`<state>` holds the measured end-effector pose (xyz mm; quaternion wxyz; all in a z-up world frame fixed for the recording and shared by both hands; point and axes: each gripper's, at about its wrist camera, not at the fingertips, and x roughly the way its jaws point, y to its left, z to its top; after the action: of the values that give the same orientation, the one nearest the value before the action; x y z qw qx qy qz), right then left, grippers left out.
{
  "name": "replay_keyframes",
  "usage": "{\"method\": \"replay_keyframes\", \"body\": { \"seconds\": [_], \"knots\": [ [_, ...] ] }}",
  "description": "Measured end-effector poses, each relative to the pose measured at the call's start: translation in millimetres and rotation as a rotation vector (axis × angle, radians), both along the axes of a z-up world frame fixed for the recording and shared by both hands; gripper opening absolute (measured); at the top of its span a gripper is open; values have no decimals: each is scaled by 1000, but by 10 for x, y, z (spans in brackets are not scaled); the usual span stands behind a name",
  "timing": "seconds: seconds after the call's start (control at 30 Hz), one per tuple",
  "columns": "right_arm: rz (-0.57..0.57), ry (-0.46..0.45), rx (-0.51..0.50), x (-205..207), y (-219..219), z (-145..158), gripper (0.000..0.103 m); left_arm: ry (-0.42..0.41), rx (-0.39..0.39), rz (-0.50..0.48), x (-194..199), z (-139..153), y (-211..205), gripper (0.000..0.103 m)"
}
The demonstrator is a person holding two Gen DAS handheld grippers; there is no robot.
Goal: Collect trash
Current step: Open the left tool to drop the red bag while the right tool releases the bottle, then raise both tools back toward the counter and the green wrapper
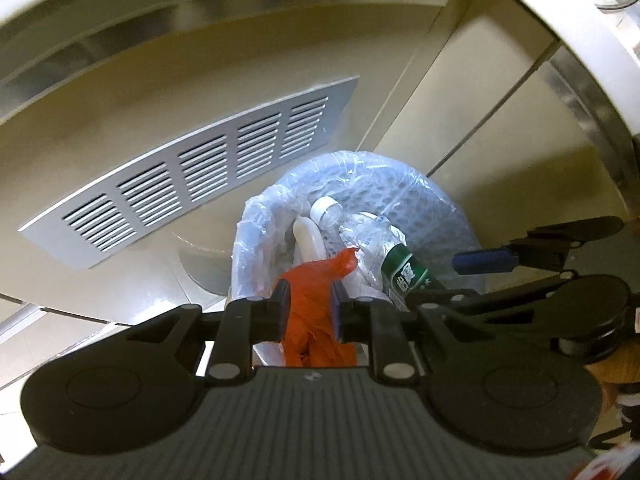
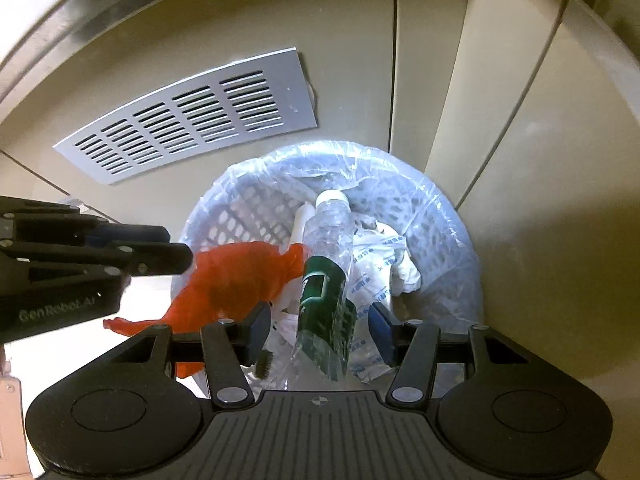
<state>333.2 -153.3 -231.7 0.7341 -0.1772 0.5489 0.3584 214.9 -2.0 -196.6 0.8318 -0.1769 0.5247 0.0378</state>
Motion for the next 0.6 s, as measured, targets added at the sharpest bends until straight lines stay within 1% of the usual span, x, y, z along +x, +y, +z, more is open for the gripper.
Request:
{"method": "replay_keyframes", "body": {
  "seconds": [0.17, 0.33, 0.47, 0.6],
  "knots": [
    [-2, -18, 15, -80, -77, 146, 55, -12, 10, 9, -98, 102, 27, 18],
    [-7, -37, 38, -156, -163, 364, 55, -24, 25, 7, -222, 265, 32, 18],
    [-7, -68, 80, -251, -212, 657, 55, -49, 40, 2, -298, 446, 13, 18],
    [-5, -109, 133, -356, -248, 987, 60, -91, 56, -3, -358, 678, -2, 20]
  ]
}}
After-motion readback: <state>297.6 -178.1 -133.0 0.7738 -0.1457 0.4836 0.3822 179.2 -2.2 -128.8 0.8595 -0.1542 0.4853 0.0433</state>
